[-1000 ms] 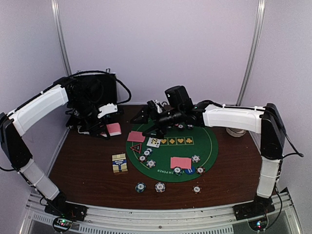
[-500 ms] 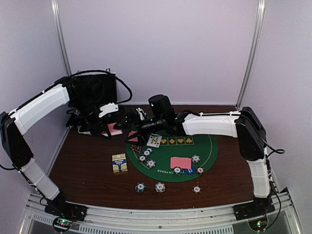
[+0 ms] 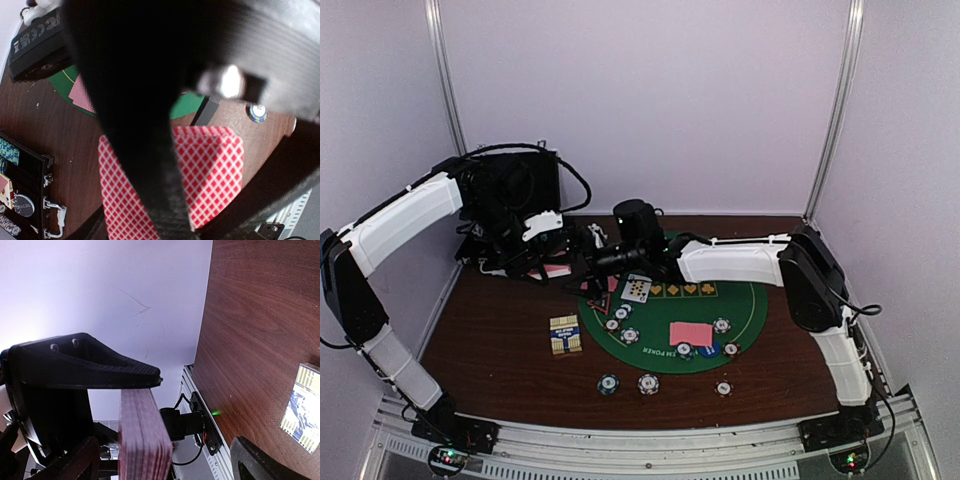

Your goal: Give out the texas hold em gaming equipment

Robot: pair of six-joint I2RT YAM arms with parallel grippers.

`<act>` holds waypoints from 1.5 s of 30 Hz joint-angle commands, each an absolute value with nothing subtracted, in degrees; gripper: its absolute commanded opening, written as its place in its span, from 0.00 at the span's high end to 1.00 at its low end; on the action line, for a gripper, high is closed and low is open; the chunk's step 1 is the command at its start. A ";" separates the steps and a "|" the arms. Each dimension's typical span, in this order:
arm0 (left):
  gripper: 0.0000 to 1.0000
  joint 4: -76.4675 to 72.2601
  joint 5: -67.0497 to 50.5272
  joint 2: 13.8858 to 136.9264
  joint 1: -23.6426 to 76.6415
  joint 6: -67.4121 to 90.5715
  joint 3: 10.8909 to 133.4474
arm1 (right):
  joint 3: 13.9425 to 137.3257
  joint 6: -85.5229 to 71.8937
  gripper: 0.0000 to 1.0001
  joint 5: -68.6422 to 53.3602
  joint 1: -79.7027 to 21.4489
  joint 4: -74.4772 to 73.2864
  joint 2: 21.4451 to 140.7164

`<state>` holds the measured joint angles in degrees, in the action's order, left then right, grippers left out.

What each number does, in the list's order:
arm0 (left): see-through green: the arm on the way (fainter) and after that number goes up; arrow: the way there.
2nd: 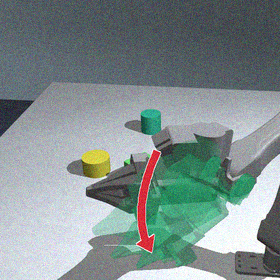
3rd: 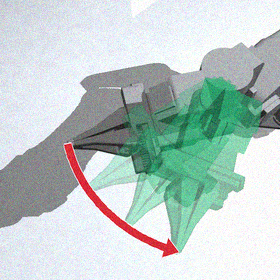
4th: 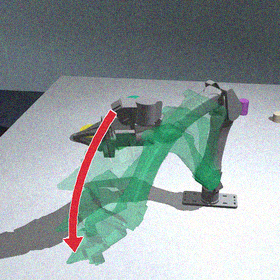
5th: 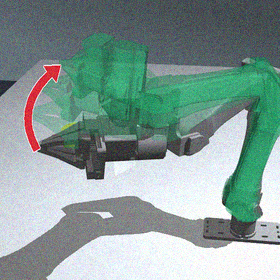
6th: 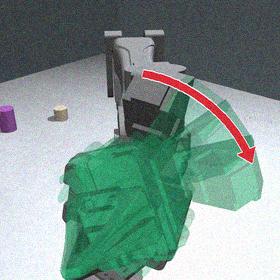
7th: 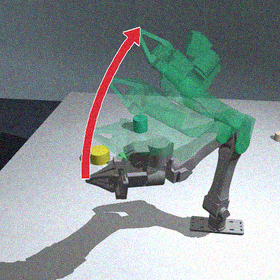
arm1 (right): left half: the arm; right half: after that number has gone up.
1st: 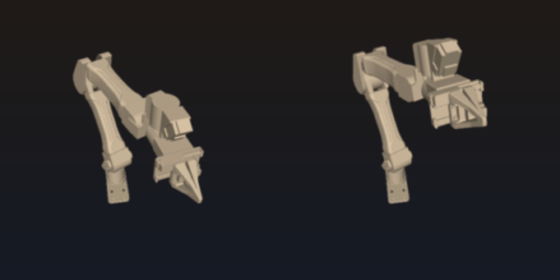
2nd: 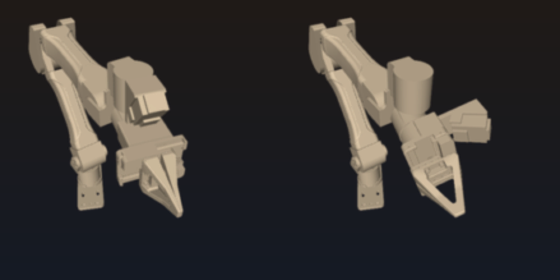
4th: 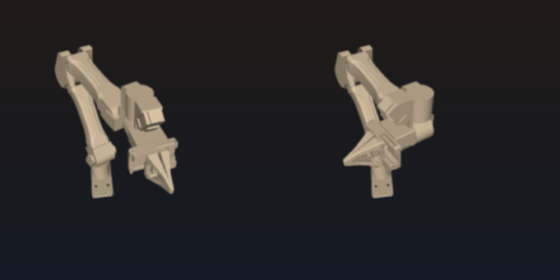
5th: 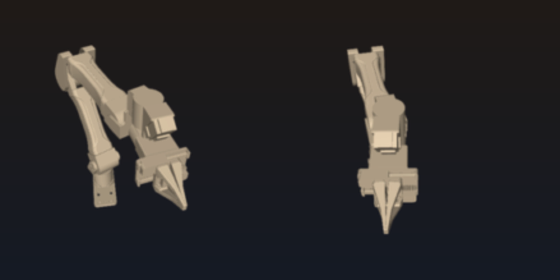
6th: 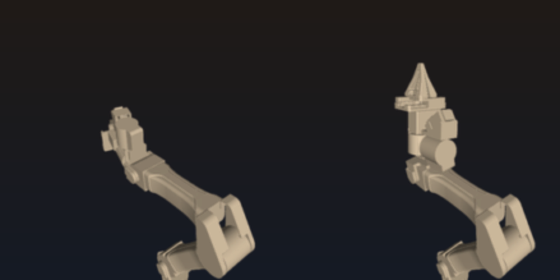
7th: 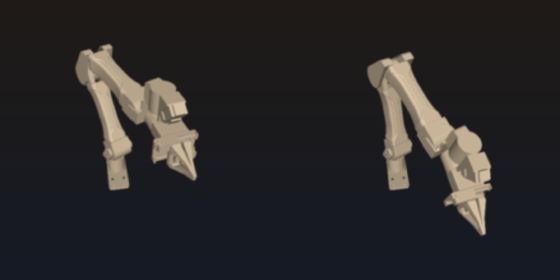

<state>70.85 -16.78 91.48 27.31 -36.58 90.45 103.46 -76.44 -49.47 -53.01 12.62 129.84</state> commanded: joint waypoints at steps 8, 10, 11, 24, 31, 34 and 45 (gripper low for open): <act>1.00 70.28 -17.66 91.41 26.89 -37.44 92.44 | 108.82 -79.06 0.14 -49.22 -53.13 12.72 133.89; 1.00 70.24 -17.62 91.32 26.89 -37.38 92.50 | 108.49 -78.75 0.16 -49.22 -52.86 12.23 133.83; 1.00 70.23 -17.53 91.25 26.89 -37.43 92.54 | 108.27 -78.41 0.17 -49.16 -52.64 11.66 133.70; 1.00 70.25 -17.66 91.05 26.89 -37.62 92.73 | 102.22 -74.57 0.27 -49.02 -49.48 8.32 129.19; 1.00 70.25 -17.49 90.80 26.89 -37.62 92.39 | 100.16 -73.42 0.35 -49.65 -48.44 8.00 126.90; 1.00 70.24 -17.48 90.79 26.89 -37.62 92.20 | 100.11 -73.44 0.44 -49.98 -48.18 8.37 125.66; 1.00 70.24 -17.07 90.79 26.89 -37.57 91.94 | 99.19 -75.37 0.71 -51.37 -47.16 11.11 122.17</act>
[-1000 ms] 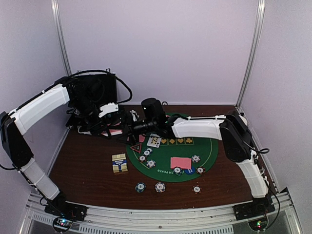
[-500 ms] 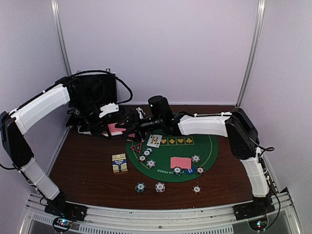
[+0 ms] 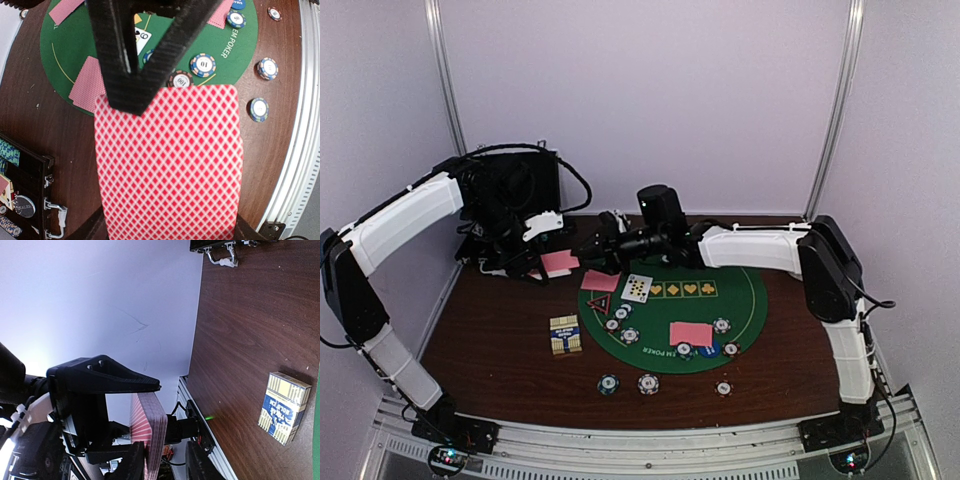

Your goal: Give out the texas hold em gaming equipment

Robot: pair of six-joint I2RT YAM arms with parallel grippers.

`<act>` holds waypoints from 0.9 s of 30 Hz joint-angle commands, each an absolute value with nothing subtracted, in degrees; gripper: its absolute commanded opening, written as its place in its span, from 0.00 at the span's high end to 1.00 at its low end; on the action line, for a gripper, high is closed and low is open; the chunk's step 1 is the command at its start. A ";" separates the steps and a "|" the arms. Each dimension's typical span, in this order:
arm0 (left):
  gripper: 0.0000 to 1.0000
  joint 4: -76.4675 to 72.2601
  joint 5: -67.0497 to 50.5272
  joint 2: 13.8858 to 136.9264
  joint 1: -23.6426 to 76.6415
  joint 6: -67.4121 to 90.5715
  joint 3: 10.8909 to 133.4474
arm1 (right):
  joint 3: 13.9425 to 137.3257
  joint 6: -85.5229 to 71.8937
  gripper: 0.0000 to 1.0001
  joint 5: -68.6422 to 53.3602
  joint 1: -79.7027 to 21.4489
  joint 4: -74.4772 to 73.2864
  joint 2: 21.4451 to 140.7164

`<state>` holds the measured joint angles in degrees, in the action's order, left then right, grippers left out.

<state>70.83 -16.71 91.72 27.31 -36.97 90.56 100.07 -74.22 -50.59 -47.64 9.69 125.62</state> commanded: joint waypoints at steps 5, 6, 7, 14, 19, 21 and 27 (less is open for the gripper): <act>1.00 70.27 -16.74 90.79 26.89 -37.70 91.76 | 99.22 -76.54 0.72 -52.25 -47.11 12.40 122.21; 1.00 70.23 -16.85 90.75 26.89 -37.67 91.76 | 99.23 -76.56 0.71 -52.41 -47.19 12.39 122.31; 1.00 70.23 -16.85 90.71 26.89 -37.66 91.76 | 99.31 -76.58 0.69 -52.58 -47.20 12.39 122.33; 1.00 70.23 -16.79 90.87 26.89 -37.68 91.76 | 100.48 -77.46 0.68 -53.97 -48.30 13.09 123.65; 1.00 70.24 -16.45 90.97 26.89 -37.73 91.76 | 101.32 -78.11 0.71 -54.31 -48.69 13.90 124.02; 1.00 70.27 -16.20 91.03 26.89 -37.79 91.67 | 101.66 -78.24 0.75 -54.48 -48.78 14.10 124.18; 1.00 70.28 -15.94 90.97 26.89 -37.85 91.41 | 102.03 -77.05 0.91 -54.67 -48.57 12.57 123.74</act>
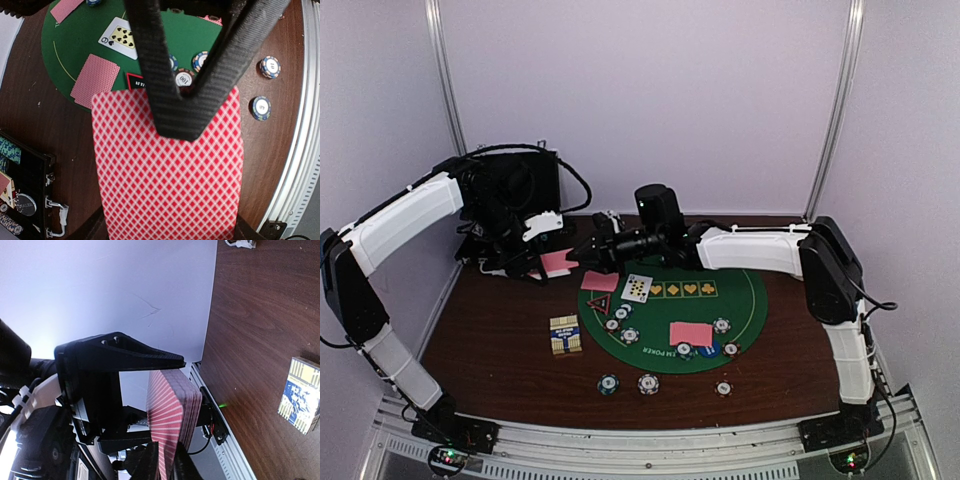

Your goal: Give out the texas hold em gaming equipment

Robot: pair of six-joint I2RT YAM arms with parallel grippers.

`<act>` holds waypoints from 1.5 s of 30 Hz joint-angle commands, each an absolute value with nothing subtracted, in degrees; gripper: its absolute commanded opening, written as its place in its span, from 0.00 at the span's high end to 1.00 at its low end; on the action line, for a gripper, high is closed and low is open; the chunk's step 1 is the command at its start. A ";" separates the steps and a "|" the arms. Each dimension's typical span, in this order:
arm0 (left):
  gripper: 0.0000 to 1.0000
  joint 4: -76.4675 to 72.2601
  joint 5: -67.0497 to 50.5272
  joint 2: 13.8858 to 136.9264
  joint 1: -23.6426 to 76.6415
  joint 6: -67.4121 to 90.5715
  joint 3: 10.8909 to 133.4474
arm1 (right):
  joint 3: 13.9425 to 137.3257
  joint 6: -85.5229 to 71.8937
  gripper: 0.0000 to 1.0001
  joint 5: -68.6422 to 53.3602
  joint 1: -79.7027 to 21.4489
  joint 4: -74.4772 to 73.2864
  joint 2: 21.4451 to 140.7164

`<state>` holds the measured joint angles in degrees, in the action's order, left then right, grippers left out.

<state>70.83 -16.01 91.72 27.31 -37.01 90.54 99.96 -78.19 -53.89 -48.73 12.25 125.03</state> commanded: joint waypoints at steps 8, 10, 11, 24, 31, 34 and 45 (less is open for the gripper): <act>1.00 70.25 -15.51 90.70 26.89 -37.83 91.14 | 99.53 -73.20 1.00 -54.67 -45.54 7.88 120.18; 1.00 70.26 -15.53 90.70 26.89 -37.87 91.14 | 99.01 -70.10 1.00 -54.65 -44.14 4.04 118.90; 1.00 70.23 -15.55 90.63 26.89 -37.86 91.12 | 98.89 -68.02 1.00 -54.60 -43.49 1.48 118.22; 1.00 70.22 -15.34 90.19 26.89 -37.91 90.44 | 114.45 -28.36 1.00 -34.56 -35.83 -50.92 117.61; 1.00 70.24 -15.15 89.77 26.89 -37.75 90.14 | 127.71 -8.52 1.00 -2.40 -40.28 -65.17 124.79; 1.00 70.23 -15.04 89.62 26.89 -37.70 90.00 | 127.15 -1.37 1.00 11.92 -44.14 -62.73 125.93; 1.00 70.55 -15.26 88.69 26.89 -37.75 89.47 | 117.25 18.70 1.00 34.87 -50.80 -42.92 129.87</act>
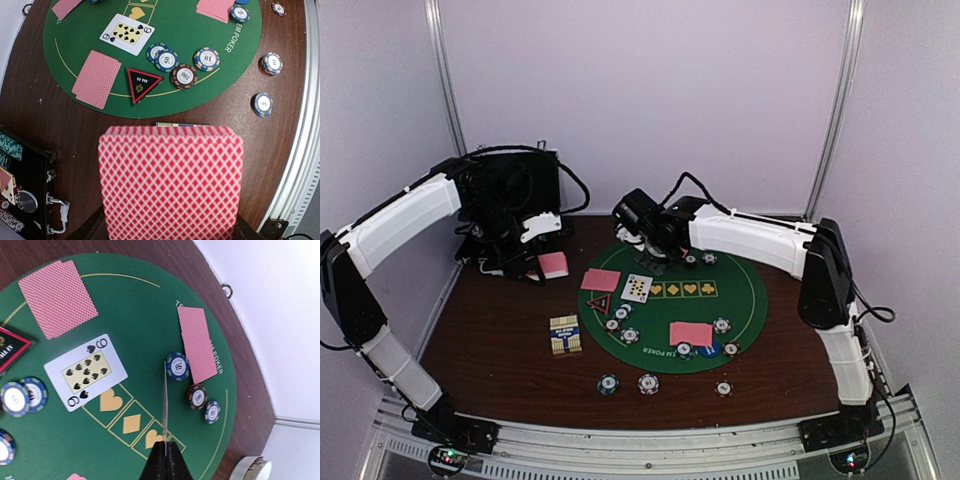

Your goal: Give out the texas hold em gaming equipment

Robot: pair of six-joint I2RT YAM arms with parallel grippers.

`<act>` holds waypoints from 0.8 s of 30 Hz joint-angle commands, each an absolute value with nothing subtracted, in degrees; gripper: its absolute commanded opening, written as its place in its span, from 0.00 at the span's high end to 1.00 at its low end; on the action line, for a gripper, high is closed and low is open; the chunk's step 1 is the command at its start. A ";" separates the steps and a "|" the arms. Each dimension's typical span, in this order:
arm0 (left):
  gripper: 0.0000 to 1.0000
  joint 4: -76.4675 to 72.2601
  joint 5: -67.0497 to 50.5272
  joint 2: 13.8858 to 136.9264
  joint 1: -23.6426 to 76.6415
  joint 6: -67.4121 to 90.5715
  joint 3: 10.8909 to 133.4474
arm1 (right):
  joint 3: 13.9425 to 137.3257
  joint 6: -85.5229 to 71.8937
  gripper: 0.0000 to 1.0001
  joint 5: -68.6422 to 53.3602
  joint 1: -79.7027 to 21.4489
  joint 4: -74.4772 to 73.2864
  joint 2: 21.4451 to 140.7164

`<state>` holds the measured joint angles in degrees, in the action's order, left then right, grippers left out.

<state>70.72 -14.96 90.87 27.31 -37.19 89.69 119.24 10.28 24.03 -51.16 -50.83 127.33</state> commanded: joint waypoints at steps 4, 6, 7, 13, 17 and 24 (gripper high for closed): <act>1.00 71.08 -15.18 88.30 26.89 -37.94 89.39 | 116.40 22.82 1.00 37.61 -51.67 -39.62 133.39; 1.00 71.22 -15.12 88.09 26.89 -38.05 89.38 | 116.22 24.49 1.00 38.40 -52.42 -38.46 135.02; 1.00 71.22 -15.12 88.03 26.89 -38.06 89.34 | 115.90 25.03 1.00 38.34 -52.81 -37.78 135.49; 1.00 71.19 -15.07 88.29 26.89 -38.23 89.44 | 114.17 26.50 1.00 38.41 -55.36 -34.98 136.89; 1.00 71.26 -15.20 88.67 26.94 -38.29 89.77 | 113.60 26.11 0.81 37.26 -56.25 -35.50 137.03; 1.00 71.33 -15.46 88.89 26.89 -38.28 90.00 | 110.63 24.88 0.58 36.44 -56.86 -36.21 135.70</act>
